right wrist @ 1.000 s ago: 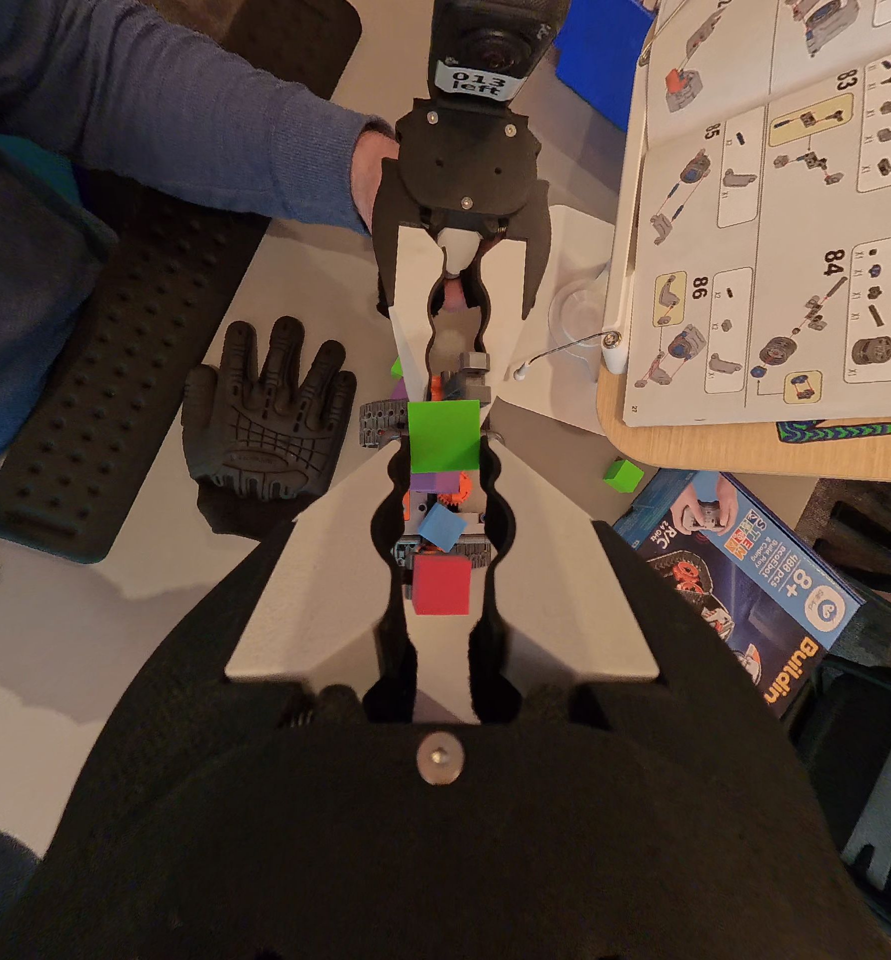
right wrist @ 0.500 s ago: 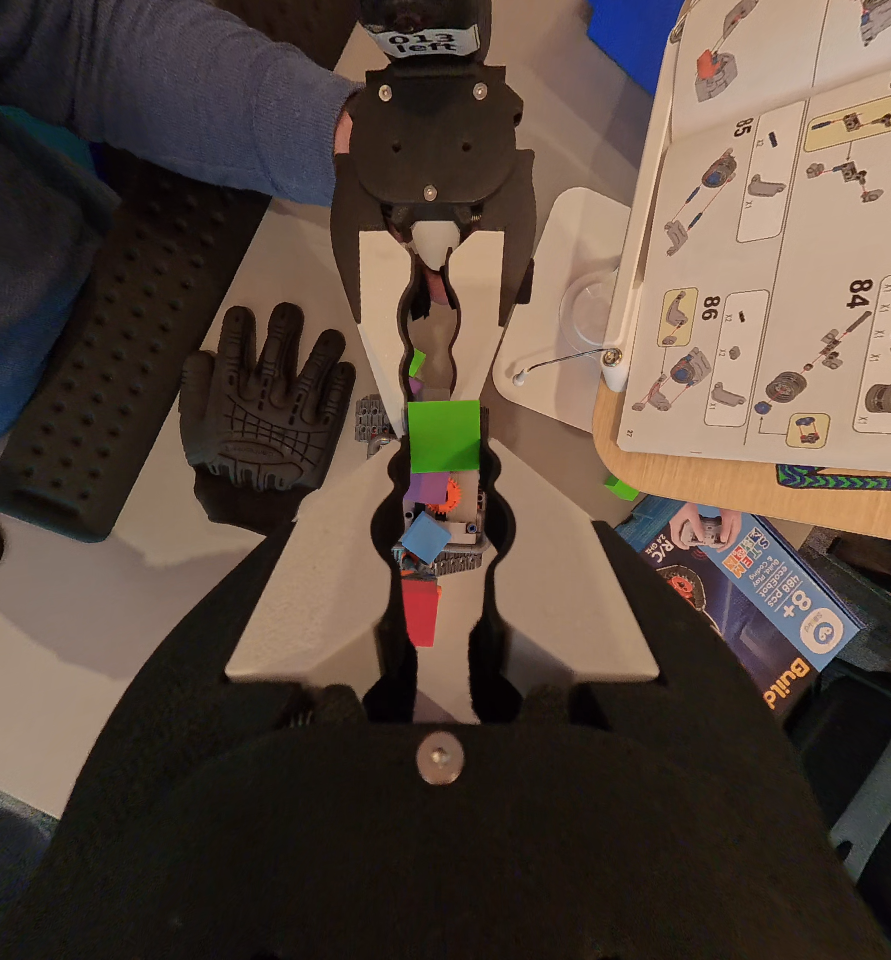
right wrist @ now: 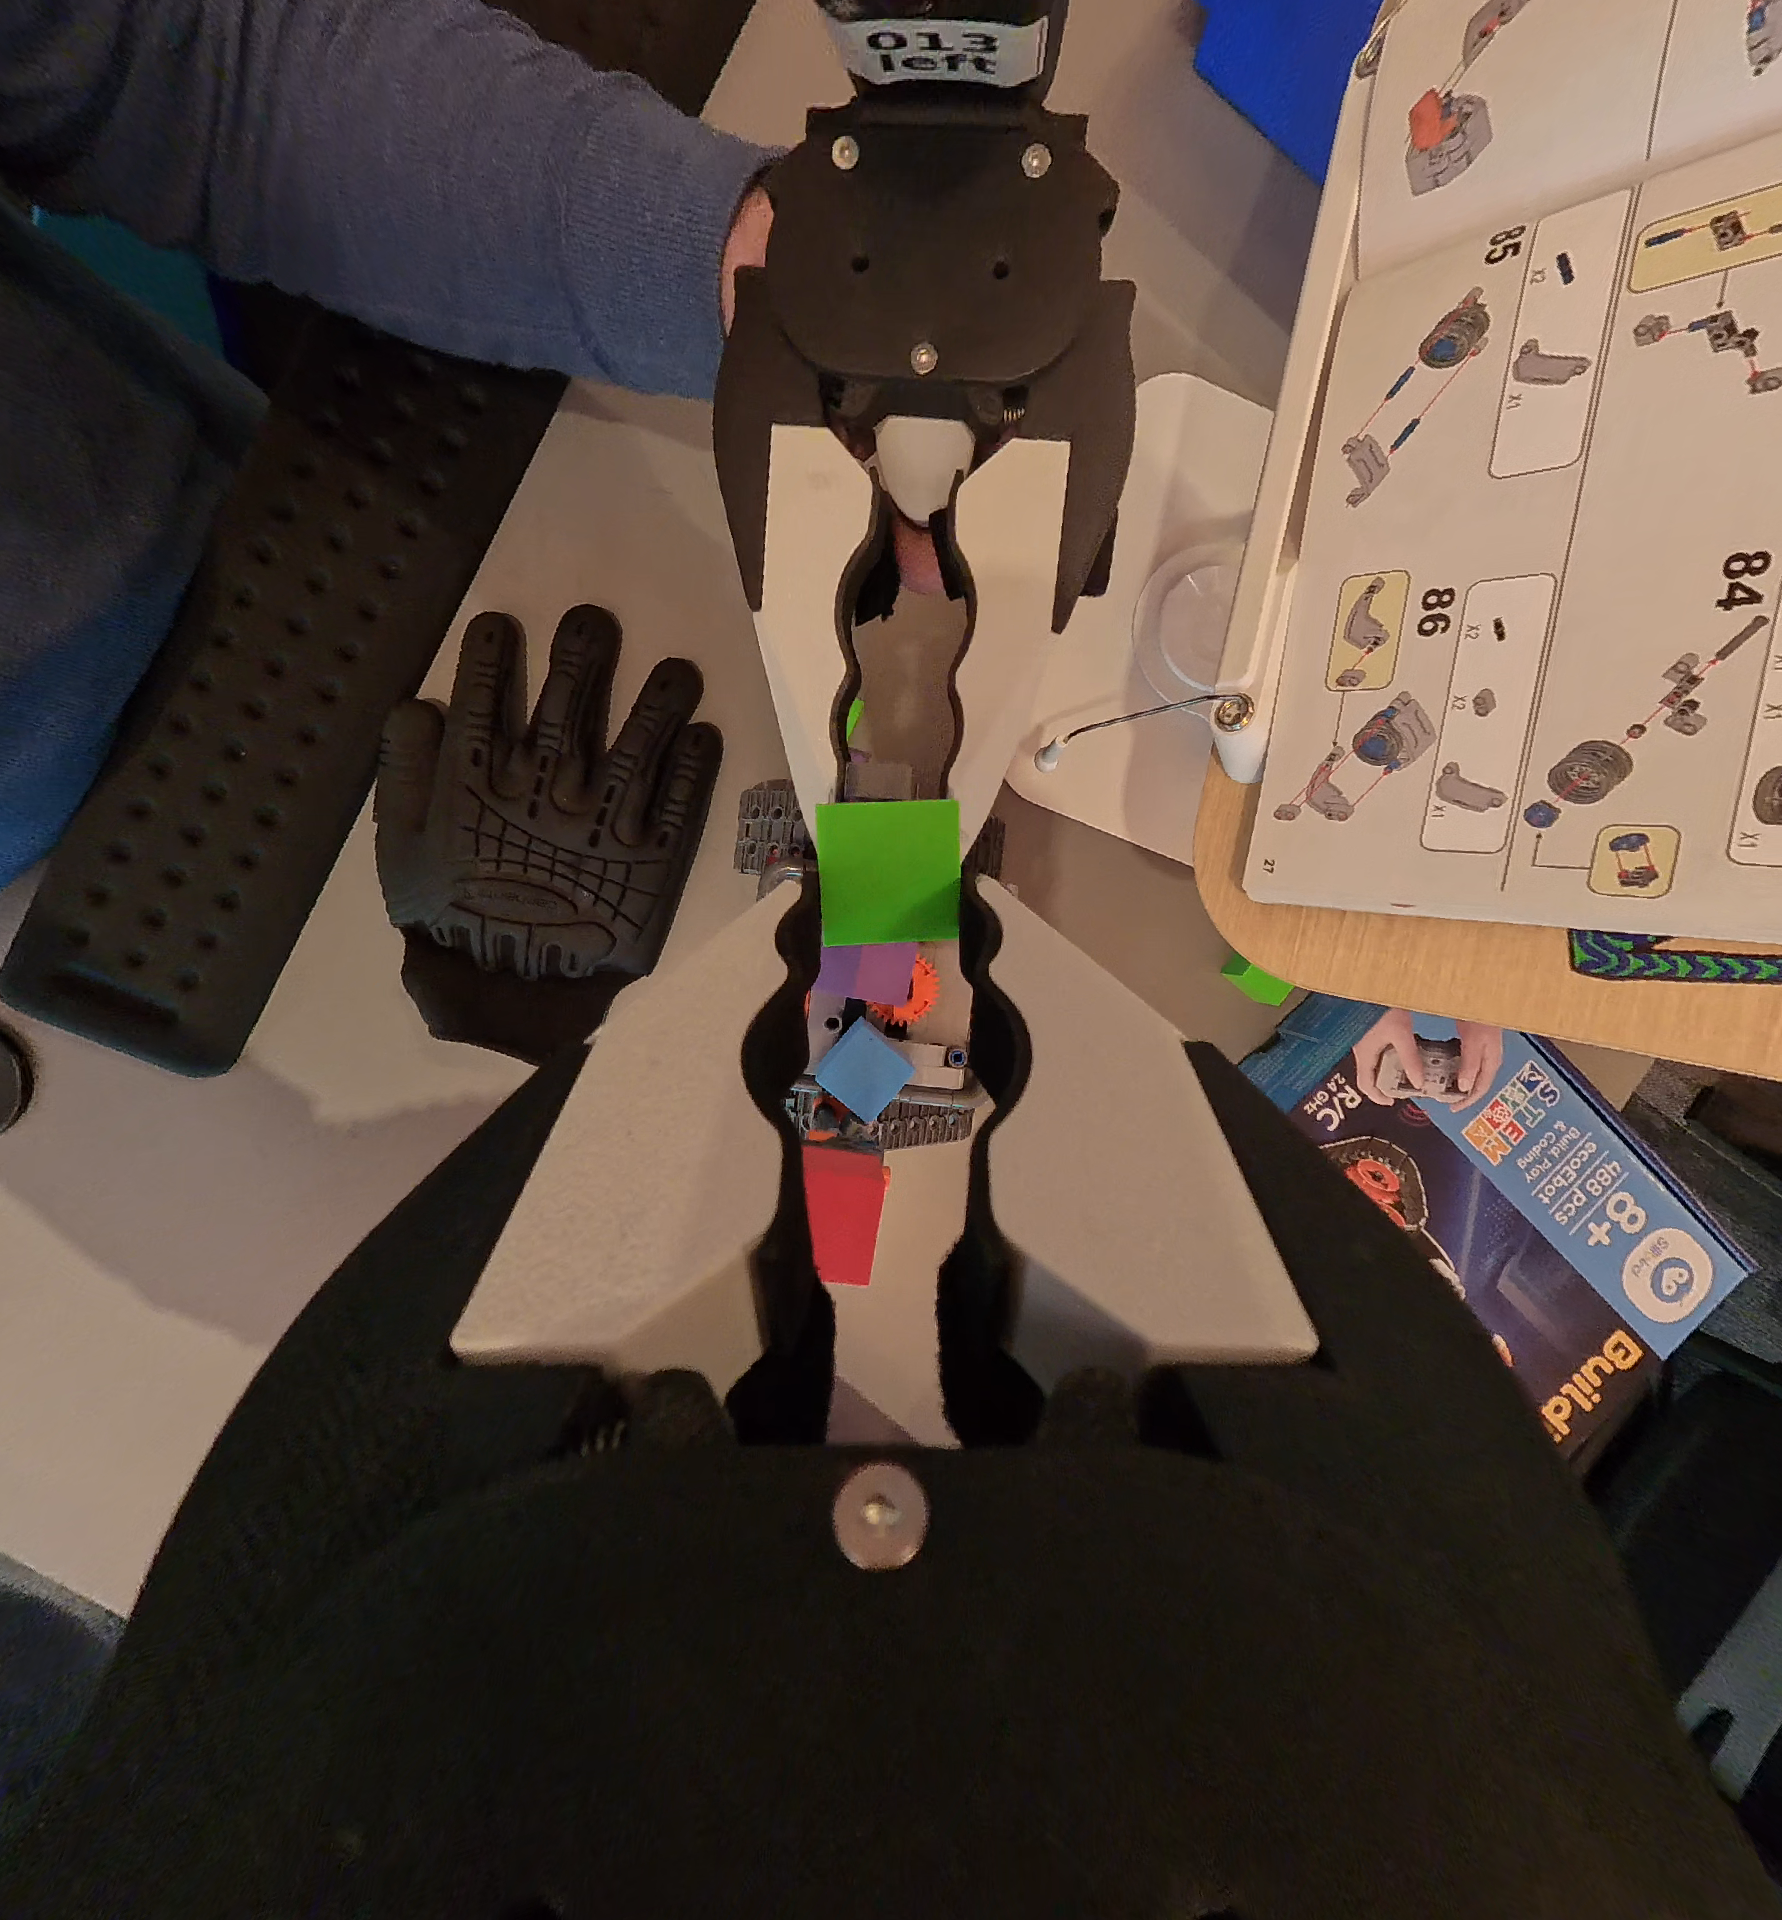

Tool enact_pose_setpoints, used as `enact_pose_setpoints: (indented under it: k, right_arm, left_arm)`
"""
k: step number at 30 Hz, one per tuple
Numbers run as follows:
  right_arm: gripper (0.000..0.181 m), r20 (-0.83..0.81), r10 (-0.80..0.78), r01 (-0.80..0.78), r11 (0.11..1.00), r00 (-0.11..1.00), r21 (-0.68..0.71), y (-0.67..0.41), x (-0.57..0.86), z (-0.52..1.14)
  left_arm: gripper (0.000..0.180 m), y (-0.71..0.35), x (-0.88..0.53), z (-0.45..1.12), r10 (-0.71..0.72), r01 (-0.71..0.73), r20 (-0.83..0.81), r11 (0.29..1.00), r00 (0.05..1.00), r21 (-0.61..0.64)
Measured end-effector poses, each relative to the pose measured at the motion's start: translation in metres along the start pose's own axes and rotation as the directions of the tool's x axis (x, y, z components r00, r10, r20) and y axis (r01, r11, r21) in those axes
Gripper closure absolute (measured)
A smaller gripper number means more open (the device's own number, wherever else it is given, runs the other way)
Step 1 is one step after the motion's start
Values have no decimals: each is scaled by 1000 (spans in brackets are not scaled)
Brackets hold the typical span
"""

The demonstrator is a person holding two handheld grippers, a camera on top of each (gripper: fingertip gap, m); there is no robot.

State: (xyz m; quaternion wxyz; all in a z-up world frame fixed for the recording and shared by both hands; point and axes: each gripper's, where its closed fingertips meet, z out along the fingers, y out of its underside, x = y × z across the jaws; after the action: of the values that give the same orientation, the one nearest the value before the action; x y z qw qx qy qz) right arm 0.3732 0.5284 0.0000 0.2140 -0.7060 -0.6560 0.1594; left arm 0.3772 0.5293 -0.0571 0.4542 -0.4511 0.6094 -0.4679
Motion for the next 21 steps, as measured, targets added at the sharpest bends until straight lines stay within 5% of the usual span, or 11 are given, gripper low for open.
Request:
enact_pose_setpoints:
  k: [21]
  right_arm:
    - [156,-3,22,-23,998,1000,-54,-5,2,21]
  left_arm:
    - [164,-2,-1,-4,-212,222,-76,964,974,146]
